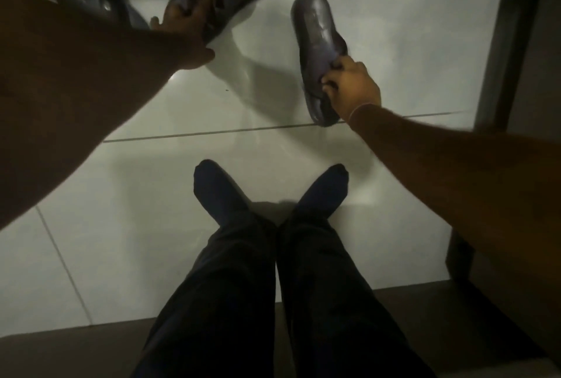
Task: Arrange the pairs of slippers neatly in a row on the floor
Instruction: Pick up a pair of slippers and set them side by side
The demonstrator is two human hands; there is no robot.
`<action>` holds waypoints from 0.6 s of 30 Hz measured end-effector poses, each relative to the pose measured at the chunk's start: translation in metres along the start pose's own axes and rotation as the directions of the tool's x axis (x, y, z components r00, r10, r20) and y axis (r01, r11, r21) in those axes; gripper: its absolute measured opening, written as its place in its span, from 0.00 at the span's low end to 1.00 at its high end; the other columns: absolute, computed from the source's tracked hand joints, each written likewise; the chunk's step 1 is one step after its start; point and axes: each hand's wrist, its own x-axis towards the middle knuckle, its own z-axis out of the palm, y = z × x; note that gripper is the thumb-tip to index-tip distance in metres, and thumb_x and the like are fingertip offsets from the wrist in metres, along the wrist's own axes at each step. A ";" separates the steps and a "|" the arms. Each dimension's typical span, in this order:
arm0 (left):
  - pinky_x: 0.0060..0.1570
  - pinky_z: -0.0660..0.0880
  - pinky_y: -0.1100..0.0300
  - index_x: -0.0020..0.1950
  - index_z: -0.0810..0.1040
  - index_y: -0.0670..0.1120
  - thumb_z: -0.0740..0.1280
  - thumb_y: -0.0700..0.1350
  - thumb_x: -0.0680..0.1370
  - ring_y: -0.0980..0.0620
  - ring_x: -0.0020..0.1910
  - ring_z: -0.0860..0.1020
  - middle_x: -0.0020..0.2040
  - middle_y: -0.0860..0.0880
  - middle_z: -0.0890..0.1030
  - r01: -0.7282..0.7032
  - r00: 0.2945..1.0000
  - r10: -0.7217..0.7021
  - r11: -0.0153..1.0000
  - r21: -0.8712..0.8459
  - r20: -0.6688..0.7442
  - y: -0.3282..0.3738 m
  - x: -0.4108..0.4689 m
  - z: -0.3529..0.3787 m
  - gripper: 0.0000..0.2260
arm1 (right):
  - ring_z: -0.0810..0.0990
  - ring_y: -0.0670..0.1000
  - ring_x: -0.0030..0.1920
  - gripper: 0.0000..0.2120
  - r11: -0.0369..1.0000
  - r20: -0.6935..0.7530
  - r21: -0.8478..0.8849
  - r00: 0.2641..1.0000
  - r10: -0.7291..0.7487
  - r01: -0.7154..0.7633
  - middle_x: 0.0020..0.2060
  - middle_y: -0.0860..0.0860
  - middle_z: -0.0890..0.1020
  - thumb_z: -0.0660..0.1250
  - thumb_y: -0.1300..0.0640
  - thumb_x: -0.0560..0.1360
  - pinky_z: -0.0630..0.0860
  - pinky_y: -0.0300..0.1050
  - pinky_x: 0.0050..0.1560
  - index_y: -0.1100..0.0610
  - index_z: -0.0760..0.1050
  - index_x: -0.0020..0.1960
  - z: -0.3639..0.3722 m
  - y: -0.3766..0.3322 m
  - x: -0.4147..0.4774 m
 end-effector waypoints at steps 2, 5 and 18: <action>0.73 0.68 0.34 0.84 0.55 0.60 0.71 0.49 0.78 0.23 0.74 0.68 0.84 0.35 0.60 0.006 0.999 -0.002 0.997 0.074 -0.050 0.010 -0.006 0.002 0.39 | 0.73 0.62 0.70 0.12 1.000 -0.028 0.022 1.000 0.010 -0.009 0.73 0.53 0.73 0.68 0.51 0.83 0.77 0.59 0.68 0.51 0.83 0.64 0.005 0.008 -0.002; 0.66 0.75 0.37 0.77 0.67 0.52 0.63 0.56 0.81 0.25 0.64 0.78 0.72 0.32 0.75 -0.056 0.997 0.058 0.997 0.045 -0.043 0.038 -0.022 0.010 0.25 | 0.73 0.61 0.70 0.12 1.000 -0.025 0.028 1.000 0.010 -0.009 0.73 0.53 0.74 0.68 0.50 0.83 0.77 0.59 0.67 0.50 0.84 0.64 0.006 0.011 -0.003; 0.62 0.80 0.40 0.77 0.72 0.52 0.62 0.51 0.84 0.31 0.60 0.82 0.63 0.37 0.84 -0.132 0.990 0.137 0.982 -0.138 0.028 0.104 -0.050 0.105 0.20 | 0.78 0.64 0.67 0.16 0.973 -0.063 0.218 0.994 0.090 -0.074 0.72 0.56 0.75 0.71 0.49 0.80 0.78 0.63 0.68 0.53 0.80 0.67 0.001 0.012 0.010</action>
